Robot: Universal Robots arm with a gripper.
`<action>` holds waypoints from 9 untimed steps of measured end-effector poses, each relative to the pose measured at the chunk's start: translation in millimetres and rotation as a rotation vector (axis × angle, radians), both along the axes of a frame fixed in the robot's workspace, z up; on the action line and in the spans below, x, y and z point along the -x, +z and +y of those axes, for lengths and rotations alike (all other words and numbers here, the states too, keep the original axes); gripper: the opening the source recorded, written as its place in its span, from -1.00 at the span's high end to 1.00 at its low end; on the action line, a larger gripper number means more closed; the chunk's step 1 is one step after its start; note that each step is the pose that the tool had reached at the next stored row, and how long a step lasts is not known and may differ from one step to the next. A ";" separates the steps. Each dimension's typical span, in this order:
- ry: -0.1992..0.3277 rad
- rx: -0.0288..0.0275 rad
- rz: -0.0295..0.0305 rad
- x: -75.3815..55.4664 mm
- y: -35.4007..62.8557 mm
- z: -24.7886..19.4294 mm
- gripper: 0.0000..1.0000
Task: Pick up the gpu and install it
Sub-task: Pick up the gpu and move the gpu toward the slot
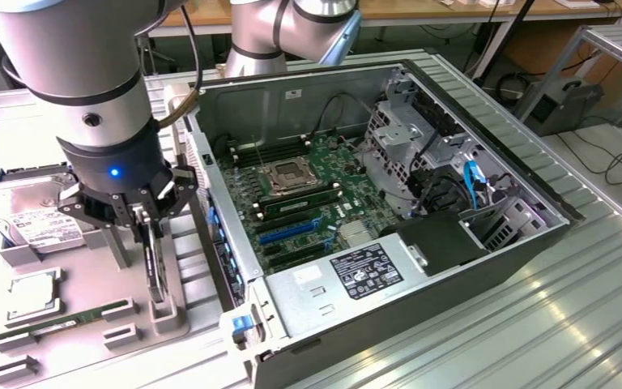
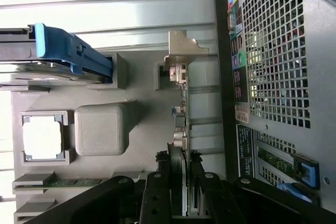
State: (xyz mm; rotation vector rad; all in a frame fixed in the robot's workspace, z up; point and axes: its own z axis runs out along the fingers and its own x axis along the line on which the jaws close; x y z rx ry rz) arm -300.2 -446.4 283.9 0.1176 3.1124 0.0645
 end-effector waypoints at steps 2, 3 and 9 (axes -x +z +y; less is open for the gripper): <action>0.000 0.0000 0.0000 0.0 0.3 0.0 0.47; 0.000 0.0000 -0.0001 0.0 0.4 0.0 0.47; 0.000 0.0000 0.0000 0.0 5.7 0.0 0.47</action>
